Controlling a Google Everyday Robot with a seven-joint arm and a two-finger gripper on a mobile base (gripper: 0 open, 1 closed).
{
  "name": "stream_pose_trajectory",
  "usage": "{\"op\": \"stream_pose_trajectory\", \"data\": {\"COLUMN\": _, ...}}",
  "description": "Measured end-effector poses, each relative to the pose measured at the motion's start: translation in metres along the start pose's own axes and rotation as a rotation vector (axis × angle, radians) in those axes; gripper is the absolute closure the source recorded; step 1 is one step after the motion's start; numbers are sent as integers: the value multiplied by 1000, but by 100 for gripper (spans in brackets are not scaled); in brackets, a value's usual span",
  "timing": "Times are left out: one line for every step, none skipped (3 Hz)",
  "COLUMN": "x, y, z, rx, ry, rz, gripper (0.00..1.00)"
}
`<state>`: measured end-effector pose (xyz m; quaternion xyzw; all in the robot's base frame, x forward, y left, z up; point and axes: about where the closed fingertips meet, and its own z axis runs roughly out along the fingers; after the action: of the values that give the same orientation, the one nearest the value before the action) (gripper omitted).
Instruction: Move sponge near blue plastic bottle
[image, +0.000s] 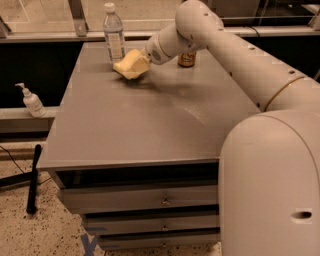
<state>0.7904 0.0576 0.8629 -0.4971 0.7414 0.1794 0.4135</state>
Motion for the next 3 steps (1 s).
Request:
{"op": "stream_pose_trajectory", "data": {"x": -1, "y": -2, "z": 4, "rx": -2, "ry": 8, "rz": -1, "gripper": 61}}
{"op": "stream_pose_trajectory", "data": {"x": -1, "y": -3, "z": 6, "rx": 0, "ry": 14, "rz": -2, "gripper": 38}}
{"op": "stream_pose_trajectory", "data": {"x": -1, "y": -6, "z": 6, "rx": 5, "ry": 16, "rz": -4, "gripper": 15}}
